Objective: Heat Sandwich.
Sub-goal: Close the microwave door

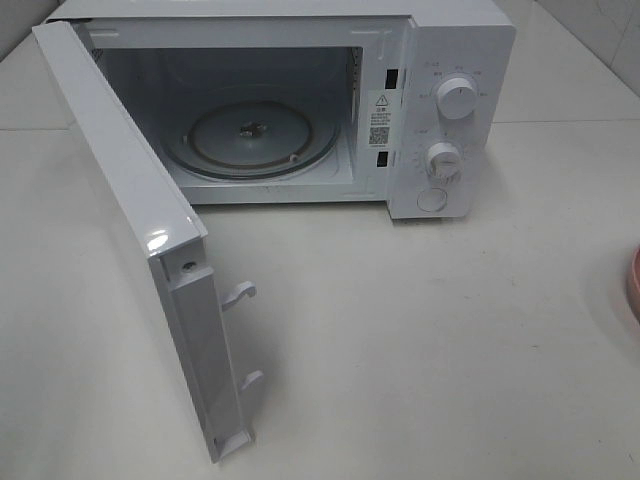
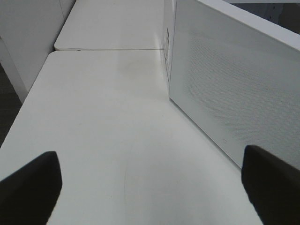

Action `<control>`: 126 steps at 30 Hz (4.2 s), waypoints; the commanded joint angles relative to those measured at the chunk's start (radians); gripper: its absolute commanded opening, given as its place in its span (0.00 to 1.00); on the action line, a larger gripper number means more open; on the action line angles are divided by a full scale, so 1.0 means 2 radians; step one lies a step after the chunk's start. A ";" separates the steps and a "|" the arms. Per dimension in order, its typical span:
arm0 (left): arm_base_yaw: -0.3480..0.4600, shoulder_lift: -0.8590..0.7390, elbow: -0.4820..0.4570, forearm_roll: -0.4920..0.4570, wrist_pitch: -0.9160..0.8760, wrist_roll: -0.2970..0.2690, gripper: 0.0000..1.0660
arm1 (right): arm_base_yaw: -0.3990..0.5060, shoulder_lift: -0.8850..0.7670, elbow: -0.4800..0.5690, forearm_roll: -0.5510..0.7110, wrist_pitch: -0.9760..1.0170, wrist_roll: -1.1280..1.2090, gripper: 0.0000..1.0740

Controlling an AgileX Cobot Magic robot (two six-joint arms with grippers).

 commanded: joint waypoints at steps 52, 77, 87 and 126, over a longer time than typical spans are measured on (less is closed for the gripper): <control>-0.003 0.551 0.170 0.293 -0.872 -0.183 0.00 | -0.002 -0.013 0.002 -0.002 -0.005 0.002 0.71; -0.136 0.655 0.131 0.229 -0.899 -0.147 0.00 | -0.002 -0.013 0.002 -0.002 -0.005 0.002 0.71; -0.241 0.709 0.128 0.108 -0.933 -0.080 0.00 | -0.002 -0.013 0.002 -0.002 -0.005 0.002 0.71; -0.410 0.892 -0.210 -0.035 -0.804 0.014 0.00 | -0.002 -0.013 0.002 -0.002 -0.005 0.002 0.71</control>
